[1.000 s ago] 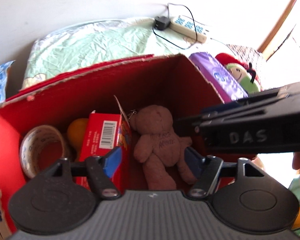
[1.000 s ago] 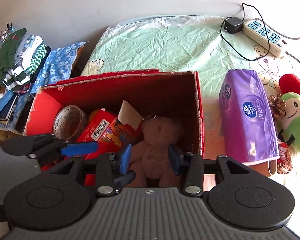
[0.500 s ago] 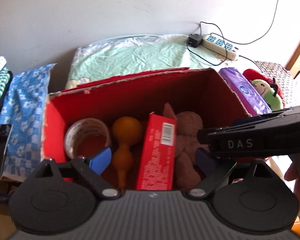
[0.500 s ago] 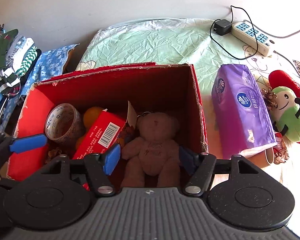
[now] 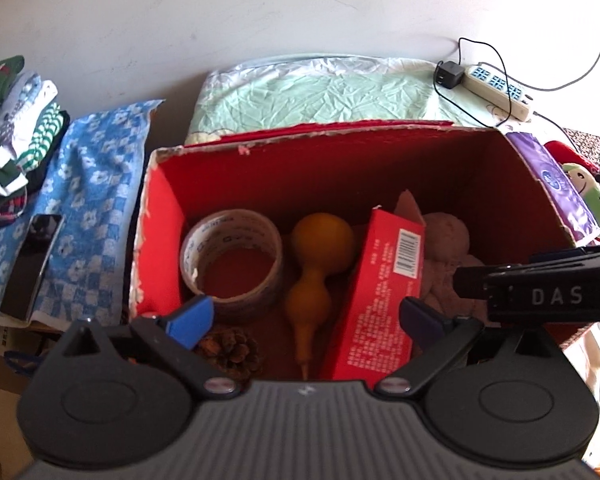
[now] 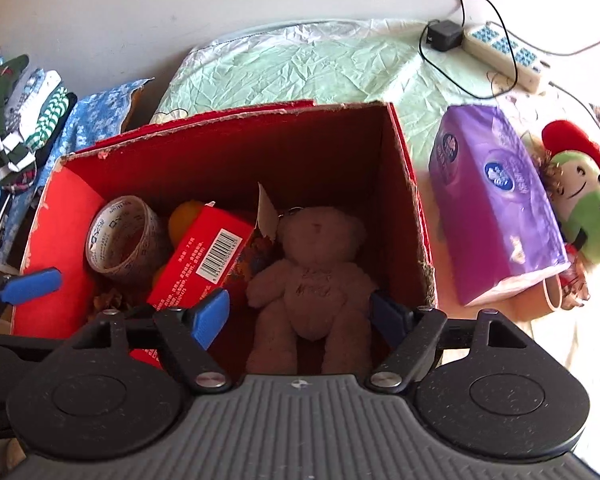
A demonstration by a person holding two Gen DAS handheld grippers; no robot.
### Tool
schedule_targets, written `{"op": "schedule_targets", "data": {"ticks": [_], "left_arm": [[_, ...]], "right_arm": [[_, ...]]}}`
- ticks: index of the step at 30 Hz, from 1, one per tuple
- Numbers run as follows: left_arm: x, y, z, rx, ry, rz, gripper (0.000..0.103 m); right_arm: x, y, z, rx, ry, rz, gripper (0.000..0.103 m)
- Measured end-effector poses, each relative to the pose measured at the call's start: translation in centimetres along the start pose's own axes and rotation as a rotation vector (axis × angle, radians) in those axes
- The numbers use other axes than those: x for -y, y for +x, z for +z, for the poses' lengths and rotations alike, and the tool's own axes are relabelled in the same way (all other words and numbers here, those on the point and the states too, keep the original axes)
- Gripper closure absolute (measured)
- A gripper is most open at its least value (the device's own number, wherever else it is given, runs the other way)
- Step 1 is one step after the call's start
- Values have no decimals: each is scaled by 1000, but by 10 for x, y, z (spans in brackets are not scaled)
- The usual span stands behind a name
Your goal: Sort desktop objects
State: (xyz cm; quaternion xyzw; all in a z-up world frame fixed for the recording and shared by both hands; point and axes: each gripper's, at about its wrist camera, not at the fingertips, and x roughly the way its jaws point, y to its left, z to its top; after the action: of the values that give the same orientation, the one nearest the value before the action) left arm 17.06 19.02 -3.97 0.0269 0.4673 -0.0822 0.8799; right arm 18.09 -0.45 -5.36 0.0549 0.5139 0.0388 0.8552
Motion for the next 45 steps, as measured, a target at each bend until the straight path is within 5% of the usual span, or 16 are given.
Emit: {"op": "schedule_targets", "data": {"ticks": [5, 10, 16, 29, 45], "left_arm": [[-12, -5, 0, 35, 2, -24, 3], [-22, -13, -2, 79, -103, -37, 3], [-20, -18, 2, 92, -127, 62, 2], [-14, -13, -1, 50, -104, 201, 1], [-10, -30, -18, 156, -124, 173, 1]], "right_arm": [[1, -1, 2, 31, 29, -2, 26], [-10, -18, -5, 75, 17, 30, 32], [-19, -39, -12, 154, 42, -7, 23], [-16, -30, -14, 111, 65, -32, 21], [-20, -35, -30, 188, 41, -2, 21]]}}
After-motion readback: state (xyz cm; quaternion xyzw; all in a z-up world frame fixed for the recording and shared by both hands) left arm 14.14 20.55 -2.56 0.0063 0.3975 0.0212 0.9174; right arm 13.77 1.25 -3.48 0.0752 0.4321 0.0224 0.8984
